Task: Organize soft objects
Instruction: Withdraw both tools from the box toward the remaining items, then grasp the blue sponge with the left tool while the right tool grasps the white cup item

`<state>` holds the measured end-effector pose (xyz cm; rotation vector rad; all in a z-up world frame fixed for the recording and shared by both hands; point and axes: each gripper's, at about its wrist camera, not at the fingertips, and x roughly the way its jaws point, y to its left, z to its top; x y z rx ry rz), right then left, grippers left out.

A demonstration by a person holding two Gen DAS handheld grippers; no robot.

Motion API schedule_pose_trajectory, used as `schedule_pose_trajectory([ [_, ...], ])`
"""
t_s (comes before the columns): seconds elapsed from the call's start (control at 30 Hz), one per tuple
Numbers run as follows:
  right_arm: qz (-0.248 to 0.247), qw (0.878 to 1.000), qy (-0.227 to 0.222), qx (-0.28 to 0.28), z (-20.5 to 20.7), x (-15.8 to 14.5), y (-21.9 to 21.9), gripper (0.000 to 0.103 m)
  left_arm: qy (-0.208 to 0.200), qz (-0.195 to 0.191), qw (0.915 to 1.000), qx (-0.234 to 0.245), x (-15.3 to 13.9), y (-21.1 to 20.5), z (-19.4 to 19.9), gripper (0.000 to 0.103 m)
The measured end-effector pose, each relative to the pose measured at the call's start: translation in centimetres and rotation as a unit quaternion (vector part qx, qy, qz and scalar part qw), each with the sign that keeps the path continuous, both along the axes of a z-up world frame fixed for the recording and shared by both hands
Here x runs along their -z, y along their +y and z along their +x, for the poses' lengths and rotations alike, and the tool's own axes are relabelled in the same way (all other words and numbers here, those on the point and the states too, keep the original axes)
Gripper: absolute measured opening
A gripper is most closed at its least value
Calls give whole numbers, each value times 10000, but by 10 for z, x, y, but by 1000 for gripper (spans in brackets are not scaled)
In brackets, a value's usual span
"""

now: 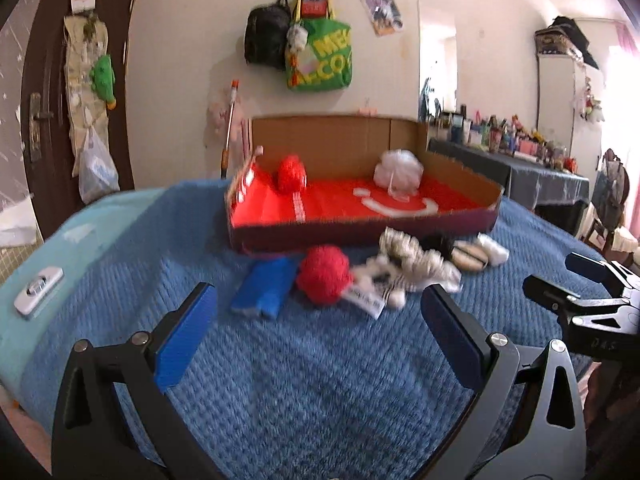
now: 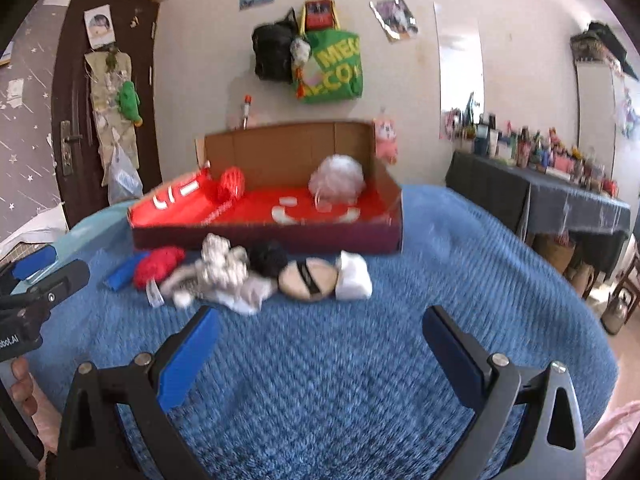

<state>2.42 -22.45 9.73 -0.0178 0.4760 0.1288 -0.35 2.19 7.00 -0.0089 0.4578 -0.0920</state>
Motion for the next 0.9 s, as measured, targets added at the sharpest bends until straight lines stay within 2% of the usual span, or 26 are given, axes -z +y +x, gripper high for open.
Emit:
schedule_pose_trajectory([
  [0.2, 121, 9994, 307, 72, 11, 8, -7, 103, 412, -41, 9991, -71, 11, 8, 15, 103],
  [0.43, 37, 9983, 562, 130, 27, 6, -11, 103, 740, -32, 9972, -134, 9, 26, 36, 103],
  [0.63, -127, 9944, 1013, 263, 56, 1, -18, 103, 985, 44, 9950, -137, 5, 45, 59, 103],
  [0.9, -85, 9891, 1411, 414, 92, -4, -36, 103, 1651, 15, 9861, 164, 17, 58, 97, 103],
])
